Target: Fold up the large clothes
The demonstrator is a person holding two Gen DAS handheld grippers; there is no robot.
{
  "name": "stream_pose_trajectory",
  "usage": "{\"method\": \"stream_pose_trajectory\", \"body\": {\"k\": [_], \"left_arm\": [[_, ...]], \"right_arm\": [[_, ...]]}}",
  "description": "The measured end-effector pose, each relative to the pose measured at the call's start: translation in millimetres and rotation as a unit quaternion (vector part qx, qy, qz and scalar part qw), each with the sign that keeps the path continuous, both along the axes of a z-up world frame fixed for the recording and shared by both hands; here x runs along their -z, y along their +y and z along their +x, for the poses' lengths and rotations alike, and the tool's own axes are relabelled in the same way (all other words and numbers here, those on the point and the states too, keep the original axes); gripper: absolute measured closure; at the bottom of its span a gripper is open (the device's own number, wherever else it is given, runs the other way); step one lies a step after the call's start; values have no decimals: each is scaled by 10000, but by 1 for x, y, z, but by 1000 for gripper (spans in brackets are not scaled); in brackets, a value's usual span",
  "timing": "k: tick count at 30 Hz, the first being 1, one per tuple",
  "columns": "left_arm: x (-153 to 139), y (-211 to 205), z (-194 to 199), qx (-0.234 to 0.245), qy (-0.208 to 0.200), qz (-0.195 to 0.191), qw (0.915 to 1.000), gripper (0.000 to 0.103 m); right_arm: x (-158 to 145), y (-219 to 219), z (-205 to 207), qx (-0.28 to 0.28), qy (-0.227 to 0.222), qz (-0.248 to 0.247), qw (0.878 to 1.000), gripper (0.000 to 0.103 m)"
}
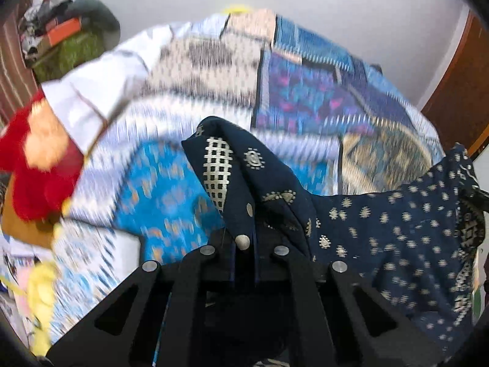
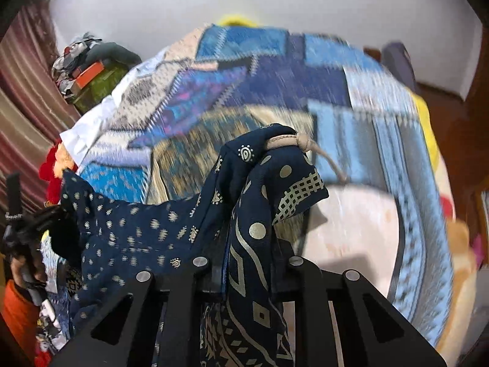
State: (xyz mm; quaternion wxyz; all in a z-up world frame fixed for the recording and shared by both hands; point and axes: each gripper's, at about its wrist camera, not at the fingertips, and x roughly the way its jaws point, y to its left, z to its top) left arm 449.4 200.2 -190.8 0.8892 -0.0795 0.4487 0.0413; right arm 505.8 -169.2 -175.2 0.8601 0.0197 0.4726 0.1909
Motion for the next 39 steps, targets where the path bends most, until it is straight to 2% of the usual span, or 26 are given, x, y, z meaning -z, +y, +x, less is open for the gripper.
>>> {"method": "stream_pose_trajectory", "body": {"k": [3,8,11,14,17,18,19,22,23,25,30,34,39], "left_arm": [[-9,2,17,-47,-104,185,9998,96],[19,23,42,-322,229,305,9988,96],[45,41,59,-516,477,26,9975,95],[68,54,65,-638,607,-237,9958,92],[79,53,67,-634,638,-144,9958,88],[79,51,67,-611,617,-63,9962,87],[80,48,66,-578,608,23,9965,87],[79,45,67,-539,632,156,9964,83],[77,43,65,-518,659,267,9961,82],[73,40,61,-541,678,406,9954,72],[49,39,35,-493,625,298,9964,68],[8,28,-6,-321,263,400,9983,51],[-43,12,-59,-69,-215,378,9990,43]], "right_arm": [[-10,16,16,-29,-248,-214,9995,87],[6,36,48,58,-362,-744,9966,87],[29,39,61,133,-212,-1099,9936,87],[41,29,63,179,-176,-915,9955,81],[43,23,61,272,-329,-1061,9934,53],[43,21,60,315,-410,-1195,9915,37],[43,20,60,352,-496,-1315,9895,29],[44,11,58,319,-506,-1287,9899,27],[42,7,56,352,-450,-1205,9911,27],[38,4,52,393,-420,-1160,9916,27],[14,1,24,348,-525,-1282,9897,26],[-14,-1,-10,210,-606,-1130,9915,26],[-59,-4,-65,98,-824,-857,9929,25]]}}
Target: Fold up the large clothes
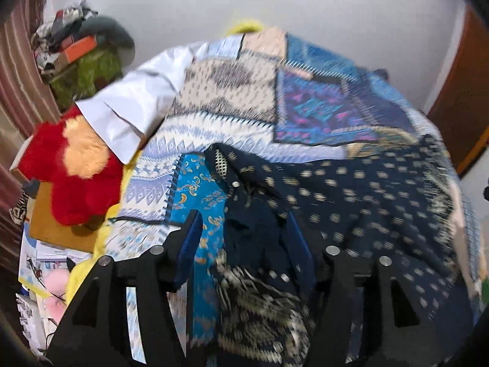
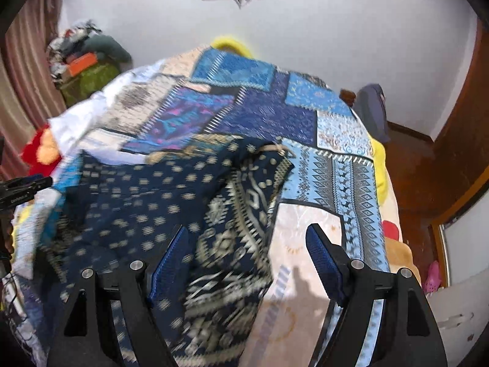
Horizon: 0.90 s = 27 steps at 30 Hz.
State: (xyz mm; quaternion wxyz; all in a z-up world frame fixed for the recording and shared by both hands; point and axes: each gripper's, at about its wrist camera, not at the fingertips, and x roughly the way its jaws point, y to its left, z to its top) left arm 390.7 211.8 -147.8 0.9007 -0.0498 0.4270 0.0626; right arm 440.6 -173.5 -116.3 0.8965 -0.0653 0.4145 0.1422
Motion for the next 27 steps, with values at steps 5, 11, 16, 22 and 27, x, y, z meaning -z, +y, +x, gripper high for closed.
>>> {"method": "stream_pose_trajectory", "body": {"k": [5,11,16,22,27], "left_arm": [[-42,-16,-59,167,-451,145,9987,32],[-55,-30,-119,316,-618,223,9973,11],[-34,-30,-159,323,-433,110,9985,9],[42,-9,-196,-7,399,-429,9983,9],[106,4,-214,-270,1169,-1192,9856,9]], "right_arm": [[-40,-1,-63,-156,-403,161,9989,9],[-54,-1,-127,-391,-474,216,9979,6],[-39,-4,-176,-533,-283,186,9980,6],[3,-15,-208,-497,294,320,9978,6],[42,-27,-223,-368,961,576,9930,6]]}}
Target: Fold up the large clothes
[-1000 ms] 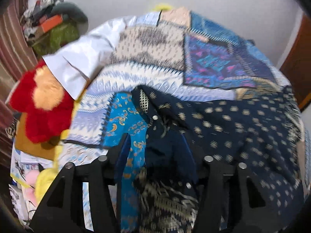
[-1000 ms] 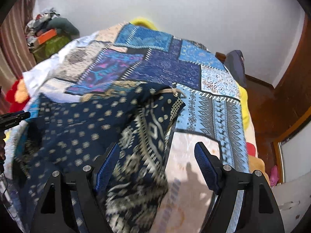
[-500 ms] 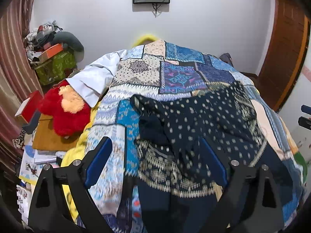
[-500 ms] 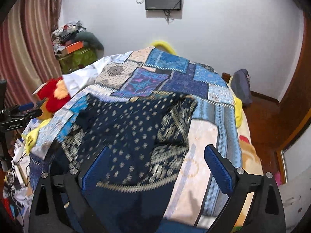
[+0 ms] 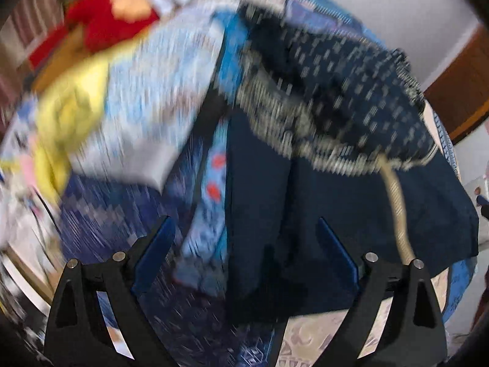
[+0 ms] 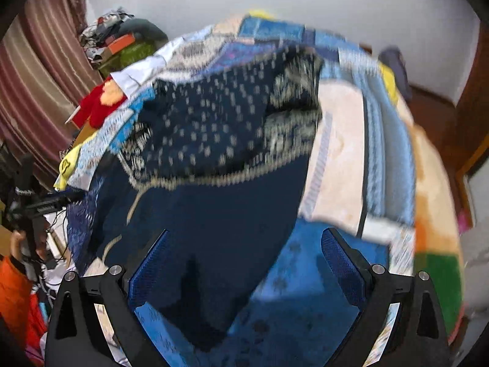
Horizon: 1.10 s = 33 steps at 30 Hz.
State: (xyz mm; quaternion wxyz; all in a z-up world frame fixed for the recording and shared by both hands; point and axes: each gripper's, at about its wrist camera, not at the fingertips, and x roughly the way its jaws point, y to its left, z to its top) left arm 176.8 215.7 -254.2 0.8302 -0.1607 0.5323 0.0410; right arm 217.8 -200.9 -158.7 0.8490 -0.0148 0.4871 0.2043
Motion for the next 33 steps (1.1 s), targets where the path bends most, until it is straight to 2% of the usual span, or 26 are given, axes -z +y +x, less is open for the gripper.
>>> {"method": "stream_pose_trajectory", "body": {"k": [3,5,6,8,10,11,13,14,15,16,19,24,28,31,33], "left_arm": [[30,-2,-10,-81,295,-369,9988,10],[44,-6,-14,-37,428,-606,9972,18],[48,-9,-14,9,480,-678,9965,25],[58,-17,-17,111,545,-787,9953,33],[61,-23,-19,165,512,-897,9945,47],[62,-27,-20,187,481,-966,9940,51],[60,-33,-20,240,409,-1040,9934,71],[57,-36,-19,305,377,-1067,9931,77],[54,-39,-18,336,360,-1026,9935,87],[49,-43,-17,400,334,-913,9945,93],[33,-51,-11,552,211,-845,9947,94],[-19,-53,-3,785,-356,-695,9938,94],[-73,-46,13,846,-954,-558,9903,94],[-107,-32,41,772,-1375,-553,9859,95],[-125,-25,62,698,-1620,-352,9837,95]], "right_arm": [[17,-4,-5,30,320,231,9992,6],[25,-5,-7,15,526,462,9975,6],[25,-4,-9,1,494,460,9977,6],[25,5,-14,-235,367,308,9986,12],[23,12,-19,-432,288,245,9983,25],[24,15,-20,-485,277,240,9982,28],[25,23,-22,-533,194,136,9983,42],[26,26,-23,-550,130,66,9984,47],[26,28,-24,-562,77,49,9984,58],[25,29,-25,-590,50,97,9982,68],[20,32,-25,-713,33,262,9971,87],[7,33,-20,-823,-179,499,9952,90],[-15,26,-2,-727,-362,878,9928,91],[-31,23,17,-604,-580,970,9918,91],[-42,21,37,-488,-752,1015,9908,91]]}}
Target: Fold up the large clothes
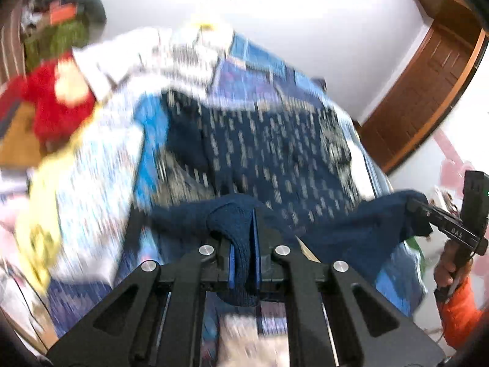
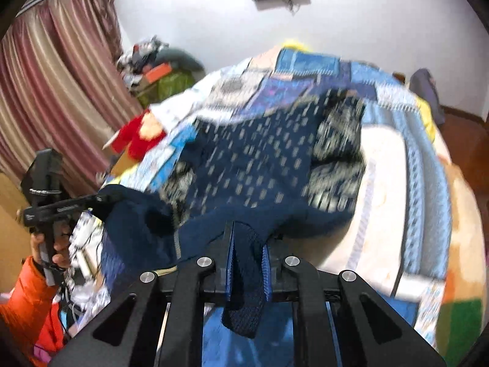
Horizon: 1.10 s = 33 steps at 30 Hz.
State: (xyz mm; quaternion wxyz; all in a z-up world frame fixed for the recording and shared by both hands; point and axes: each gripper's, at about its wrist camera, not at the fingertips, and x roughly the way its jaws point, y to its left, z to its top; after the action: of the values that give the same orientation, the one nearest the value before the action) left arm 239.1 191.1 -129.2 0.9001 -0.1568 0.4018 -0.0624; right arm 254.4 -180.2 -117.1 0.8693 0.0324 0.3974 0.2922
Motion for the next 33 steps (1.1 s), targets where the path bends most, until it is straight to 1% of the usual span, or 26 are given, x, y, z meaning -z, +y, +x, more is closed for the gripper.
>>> {"method": "stream_pose_trajectory", "body": {"k": [2,5,9,11,12,14,16,17,18,19,20,21,23,25,26,28,30,31,32,33], "left_arm": [[-18,7,28,-163,-217,180,9995,95],[-26,20,69,-446,-297,196,9984,95],[-19,37,124,-877,-215,250,9956,95],[-5,47,157,-1112,-90,298,9933,95],[4,51,167,-1189,-23,292,9925,95],[26,61,195,-1319,191,209,9909,95],[47,64,213,-1401,389,226,9891,95],[62,66,225,-1422,534,275,9880,95],[70,65,230,-1430,615,306,9873,95],[85,66,240,-1463,777,357,9855,94],[93,67,245,-1483,869,379,9844,94],[102,68,249,-1503,955,391,9832,94],[120,73,255,-1559,1084,389,9810,93],[131,79,257,-1591,1161,294,9800,91],[136,83,257,-1612,1178,158,9797,91],[137,86,255,-1622,1185,80,9796,89],[135,85,256,-1568,1236,159,9797,89],[131,81,257,-1496,1284,333,9798,89],[127,78,258,-1449,1315,548,9791,89],[121,74,258,-1389,1332,743,9785,89]], "right_arm": [[-10,0,26,122,-84,105,9998,91],[-22,4,62,257,-240,80,9994,91],[-28,16,125,515,-302,32,9982,91],[-24,24,156,658,-299,-78,9974,91],[-20,27,171,708,-263,-132,9971,91],[-6,35,202,850,-162,-263,9959,91],[15,40,230,995,-23,-381,9943,91],[24,42,240,1046,43,-436,9935,91],[37,43,252,1088,153,-463,9929,91],[49,43,263,1124,274,-484,9921,91],[60,42,273,1183,378,-527,9909,91],[69,40,280,1216,437,-541,9901,91],[81,32,291,1208,567,-401,9902,91],[83,21,296,1135,638,-173,9913,91],[83,16,297,1081,700,-66,9916,91],[81,5,297,975,784,61,9921,91],[75,-1,293,993,635,-105,9930,91],[71,-5,291,979,548,-193,9935,90],[66,-9,288,1159,397,-489,9913,90],[60,-13,285,1476,162,-1009,9838,90]]}}
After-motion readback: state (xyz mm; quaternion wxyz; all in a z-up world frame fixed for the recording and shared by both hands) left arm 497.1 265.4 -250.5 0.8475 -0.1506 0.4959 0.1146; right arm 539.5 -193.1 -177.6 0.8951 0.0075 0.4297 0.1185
